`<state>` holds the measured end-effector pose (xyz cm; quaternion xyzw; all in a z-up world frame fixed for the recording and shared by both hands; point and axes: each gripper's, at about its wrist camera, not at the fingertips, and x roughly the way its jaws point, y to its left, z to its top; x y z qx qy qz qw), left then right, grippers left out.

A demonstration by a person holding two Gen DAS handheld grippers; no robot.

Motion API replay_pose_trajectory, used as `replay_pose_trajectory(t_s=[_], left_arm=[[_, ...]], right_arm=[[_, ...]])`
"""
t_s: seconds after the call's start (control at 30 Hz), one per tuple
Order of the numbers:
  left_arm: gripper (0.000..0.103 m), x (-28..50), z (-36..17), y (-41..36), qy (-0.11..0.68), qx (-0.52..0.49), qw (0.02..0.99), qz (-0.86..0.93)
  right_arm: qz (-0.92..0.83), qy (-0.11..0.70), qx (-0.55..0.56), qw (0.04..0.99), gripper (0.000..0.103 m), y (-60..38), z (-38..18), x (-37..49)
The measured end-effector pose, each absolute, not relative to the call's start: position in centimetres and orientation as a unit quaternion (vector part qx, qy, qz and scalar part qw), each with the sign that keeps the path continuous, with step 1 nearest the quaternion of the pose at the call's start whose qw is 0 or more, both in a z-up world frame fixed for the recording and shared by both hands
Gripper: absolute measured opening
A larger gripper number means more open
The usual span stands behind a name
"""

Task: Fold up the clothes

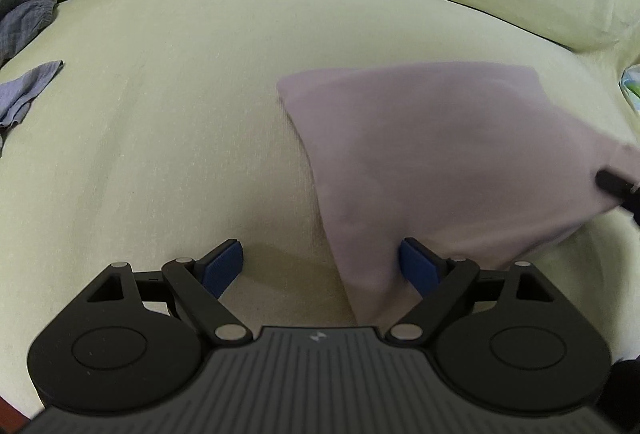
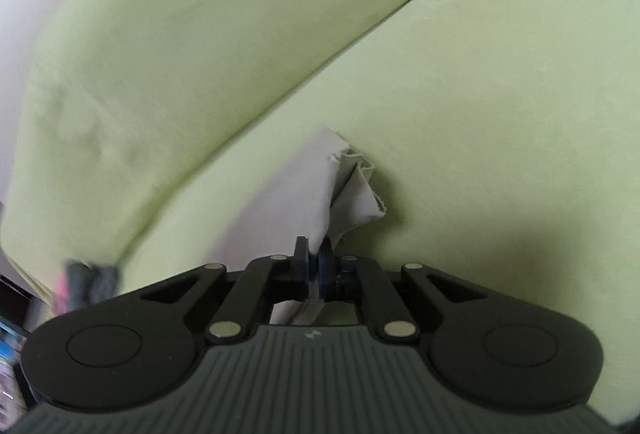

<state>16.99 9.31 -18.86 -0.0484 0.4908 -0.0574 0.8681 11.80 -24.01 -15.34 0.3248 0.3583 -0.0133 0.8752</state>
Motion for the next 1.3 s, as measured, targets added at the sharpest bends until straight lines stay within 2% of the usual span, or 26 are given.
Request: replay_pose_trajectory(t_s=[0.03,0.1,0.13,0.17,0.23,0.3,0.33,0.37,0.4,0.47,0.63,0.73,0.87,0.9,0.93,0.97,1.1,1.2,1.3], left_arm=[[0.088,16.9,-18.7,9.2,0.49,-0.04,0.869,-0.056],[0.088,16.6,-18.5,9.1,0.489,-0.031,0.87,-0.054],[0.088,16.5,-18.4,9.2,0.489,-0.032,0.87,-0.054],[0.088,16.4,-18.4,9.3,0.49,-0.032,0.87,-0.054],[0.088,16.1,-18.4,9.6,0.49,-0.034,0.869,-0.052],[0.088,15.9,-18.4,10.0,0.492,-0.034,0.869,-0.05],[0.088,15.7,-18.5,10.0,0.493,-0.031,0.868,-0.048],[0.088,15.6,-18.5,9.8,0.494,-0.029,0.868,-0.046],[0.088,15.3,-18.4,9.8,0.494,-0.028,0.868,-0.045],[0.088,15.1,-18.3,10.3,0.496,-0.026,0.867,-0.037],[0.086,14.7,-18.3,12.6,0.5,-0.031,0.866,0.0],[0.086,14.1,-17.4,13.1,0.495,-0.053,0.867,0.006],[0.086,12.8,-15.7,12.2,0.48,-0.056,0.876,-0.006],[0.086,12.8,-15.5,11.8,0.478,-0.058,0.876,-0.009],[0.086,12.9,-15.2,10.8,0.477,-0.063,0.877,-0.015],[0.086,13.4,-15.0,9.9,0.477,-0.07,0.876,-0.021],[0.086,14.1,-14.9,6.5,0.475,-0.093,0.874,-0.037],[0.086,15.6,-15.5,3.2,0.467,-0.089,0.88,-0.02],[0.086,16.5,-16.7,1.3,0.475,-0.088,0.876,0.009]], right_arm=[[-0.027,0.374,0.329,0.867,0.015,-24.3,-16.2,12.0],[-0.044,0.379,0.328,0.864,0.021,-24.9,-16.0,11.6],[-0.055,0.378,0.322,0.866,0.033,-25.1,-15.6,11.4],[-0.07,0.375,0.311,0.87,0.038,-25.3,-15.0,11.1],[-0.118,0.341,0.246,0.899,0.04,-25.3,-12.8,9.8],[-0.09,0.322,0.214,0.918,0.035,-24.7,-11.6,9.7],[-0.051,0.324,0.2,0.923,0.029,-24.2,-11.2,10.1],[0.011,0.335,0.191,0.923,0.015,-23.2,-11.1,10.9],[0.057,0.351,0.182,0.917,0.008,-22.0,-11.4,11.7],[0.127,0.392,0.143,0.9,0.003,-19.6,-12.4,12.5],[0.178,0.463,0.105,0.862,0.003,-14.9,-16.1,12.2],[0.197,0.478,0.093,0.851,0.003,-13.6,-15.7,10.0],[0.175,0.413,0.074,0.891,0.007,-13.7,-14.3,10.8],[0.167,0.397,0.072,0.9,0.01,-14.1,-14.2,11.4],[0.175,0.41,0.062,0.893,0.023,-14.2,-14.8,12.1],[0.184,0.423,0.053,0.886,0.027,-14.2,-15.4,12.7],[0.211,0.445,-0.014,0.87,0.022,-14.1,-14.2,12.5],[0.184,0.408,-0.014,0.894,0.022,-17.2,-11.8,11.8],[0.173,0.407,-0.046,0.896,0.017,-18.5,-12.3,13.0]])
